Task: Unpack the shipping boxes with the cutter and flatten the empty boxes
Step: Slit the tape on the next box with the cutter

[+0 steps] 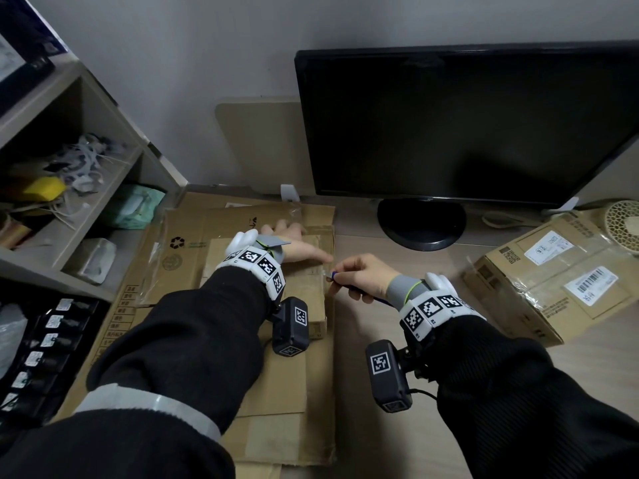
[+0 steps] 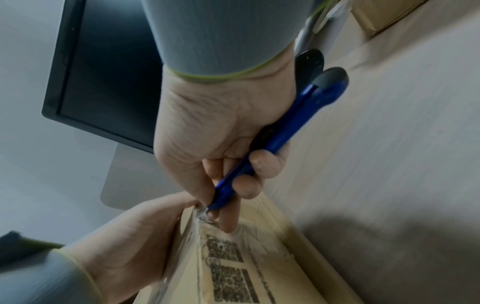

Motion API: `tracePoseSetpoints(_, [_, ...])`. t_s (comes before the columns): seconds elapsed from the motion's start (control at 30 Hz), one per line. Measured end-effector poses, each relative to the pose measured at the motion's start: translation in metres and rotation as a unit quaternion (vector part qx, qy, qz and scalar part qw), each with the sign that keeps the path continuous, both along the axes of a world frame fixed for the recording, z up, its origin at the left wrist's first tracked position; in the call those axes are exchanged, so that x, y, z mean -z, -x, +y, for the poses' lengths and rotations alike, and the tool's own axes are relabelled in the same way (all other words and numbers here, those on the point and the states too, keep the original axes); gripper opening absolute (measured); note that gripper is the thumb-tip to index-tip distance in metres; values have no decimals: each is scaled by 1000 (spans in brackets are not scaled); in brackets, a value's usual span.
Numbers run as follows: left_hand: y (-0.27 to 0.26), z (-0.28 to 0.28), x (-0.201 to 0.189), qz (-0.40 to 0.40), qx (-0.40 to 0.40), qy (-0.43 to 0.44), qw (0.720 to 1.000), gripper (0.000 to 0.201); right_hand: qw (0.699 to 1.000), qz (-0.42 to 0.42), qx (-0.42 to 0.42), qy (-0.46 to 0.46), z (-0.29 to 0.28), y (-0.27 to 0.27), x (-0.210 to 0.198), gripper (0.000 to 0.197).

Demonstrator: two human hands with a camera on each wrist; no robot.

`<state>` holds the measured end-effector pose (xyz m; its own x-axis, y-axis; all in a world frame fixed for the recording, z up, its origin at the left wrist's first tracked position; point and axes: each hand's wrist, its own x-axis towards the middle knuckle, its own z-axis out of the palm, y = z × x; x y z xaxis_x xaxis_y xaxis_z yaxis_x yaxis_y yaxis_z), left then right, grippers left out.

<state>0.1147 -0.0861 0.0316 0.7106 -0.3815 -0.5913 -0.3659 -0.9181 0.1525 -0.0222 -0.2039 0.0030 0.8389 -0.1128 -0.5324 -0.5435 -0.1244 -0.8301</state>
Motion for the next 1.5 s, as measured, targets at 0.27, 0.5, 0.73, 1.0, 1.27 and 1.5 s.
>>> tracePoseSetpoints(0.27, [28, 25, -5, -39, 110, 1, 993, 137, 992, 20, 107, 65, -12, -1, 12, 8])
tracePoseSetpoints(0.5, [53, 22, -8, -10, 86, -30, 996, 137, 991, 8, 87, 103, -2, -6, 9, 7])
tracePoseSetpoints(0.73, [45, 29, -3, 27, 82, 15, 996, 135, 995, 6, 9, 103, 2, 1, 3, 23])
tracePoseSetpoints(1.0, [45, 29, -9, 46, 92, 5, 995, 138, 986, 2, -95, 136, 3, 3, 1, 14])
tracePoseSetpoints(1.27, [46, 30, -11, 52, 92, 6, 994, 140, 978, 7, -122, 171, 1, -2, -6, 10])
tracePoseSetpoints(1.5, [46, 30, -11, 48, 93, 7, 995, 141, 972, 8, -140, 190, 0, -2, -6, 10])
